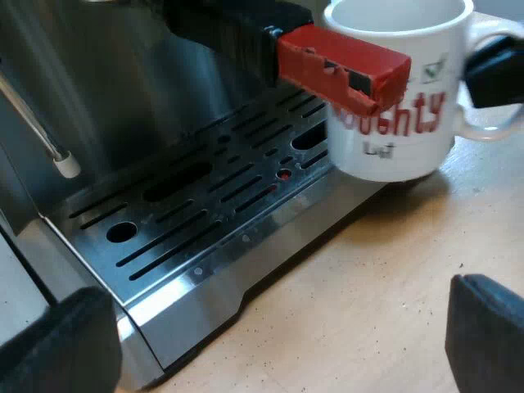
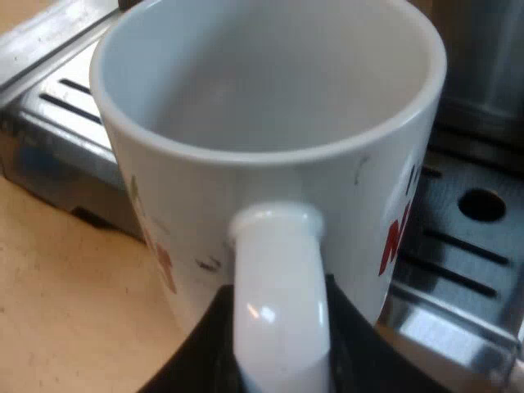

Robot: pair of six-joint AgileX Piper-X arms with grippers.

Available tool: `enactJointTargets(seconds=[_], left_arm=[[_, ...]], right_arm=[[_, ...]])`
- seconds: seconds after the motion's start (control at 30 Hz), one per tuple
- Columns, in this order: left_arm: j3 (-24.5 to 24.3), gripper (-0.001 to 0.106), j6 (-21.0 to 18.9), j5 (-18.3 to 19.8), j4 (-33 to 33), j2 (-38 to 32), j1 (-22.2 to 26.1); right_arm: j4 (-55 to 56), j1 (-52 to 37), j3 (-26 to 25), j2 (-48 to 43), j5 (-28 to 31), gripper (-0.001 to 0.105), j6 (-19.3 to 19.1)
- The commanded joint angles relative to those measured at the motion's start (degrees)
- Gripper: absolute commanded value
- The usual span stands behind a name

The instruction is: Place mug into machine

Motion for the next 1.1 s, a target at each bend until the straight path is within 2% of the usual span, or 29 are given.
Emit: enactJointTargets(seconds=[0.03, 0.37, 0.6, 0.63, 0.73, 0.77, 0.83, 0.87, 0.97, 1.1], left_arm=[[-0.13, 0.081, 0.24, -0.62, -1.1, 0.22, -0.28], [-0.13, 0.081, -0.64, -0.62, -1.52, 0.22, -0.28], [-0.13, 0.081, -0.9, -0.62, -1.5, 0.22, -0.28], [-0.13, 0.081, -0.9, -0.62, -1.5, 0.22, -0.28], [-0.13, 0.081, -0.9, -0.62, -1.5, 0.22, -0.28], [-0.13, 0.081, -0.9, -0.62, -1.5, 0.22, -0.28], [-0.13, 0.081, -0.9, -0.62, -1.5, 0.22, -0.28], [-0.13, 0.081, -0.9, -0.62, -1.5, 0.22, -0.28], [-0.13, 0.081, -0.9, -0.62, -1.5, 0.22, -0.28], [-0.13, 0.081, -0.9, -0.62, -1.5, 0.22, -0.28]], right_arm=[[-4.02, 0.08, -3.09, 2.59, 0.42, 0.0, 0.22], [-11.28, 0.08, -11.09, 16.63, 0.42, 0.0, 0.22], [-11.76, 0.08, -14.87, 21.39, 0.42, 0.001, 0.22], [-11.76, 0.08, -15.07, 21.5, 0.42, 0.002, 0.22], [-11.76, 0.08, -15.49, 21.78, 0.42, 0.021, 0.22], [-11.76, 0.08, -15.48, 21.78, 0.42, 0.032, 0.39], [-11.76, 0.08, -15.48, 21.78, 0.42, 0.04, 0.51], [-11.76, 0.08, -15.48, 21.78, 0.42, 0.047, 0.63], [-11.76, 0.79, -15.38, 21.51, 0.96, 0.048, 0.64], [-11.76, 1.94, -13.94, 20.38, 2.34, 0.043, 0.64]])
